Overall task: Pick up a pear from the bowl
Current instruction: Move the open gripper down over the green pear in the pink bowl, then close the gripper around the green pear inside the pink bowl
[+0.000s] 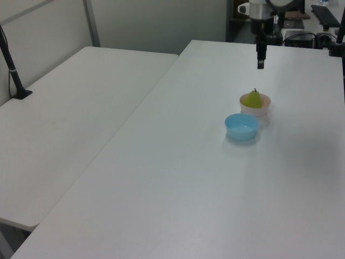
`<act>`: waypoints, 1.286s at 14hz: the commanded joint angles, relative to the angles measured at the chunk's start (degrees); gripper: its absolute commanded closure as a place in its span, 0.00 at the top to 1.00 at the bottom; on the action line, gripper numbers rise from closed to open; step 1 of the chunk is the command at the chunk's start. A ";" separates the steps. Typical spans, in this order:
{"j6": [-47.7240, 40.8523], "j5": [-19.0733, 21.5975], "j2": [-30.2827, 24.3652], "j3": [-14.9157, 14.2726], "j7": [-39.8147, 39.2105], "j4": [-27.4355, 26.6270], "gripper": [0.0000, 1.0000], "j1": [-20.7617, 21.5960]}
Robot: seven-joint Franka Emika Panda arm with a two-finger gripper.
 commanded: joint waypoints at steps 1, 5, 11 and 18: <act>6.96 -2.19 0.21 -0.42 -1.49 -5.71 1.00 0.34; 14.09 -4.39 2.58 -0.42 -1.49 -9.31 1.00 0.78; 17.79 -4.40 5.75 -0.33 -0.87 -11.00 0.96 1.30; 19.03 -4.40 8.56 -0.24 -0.70 -11.26 0.75 2.54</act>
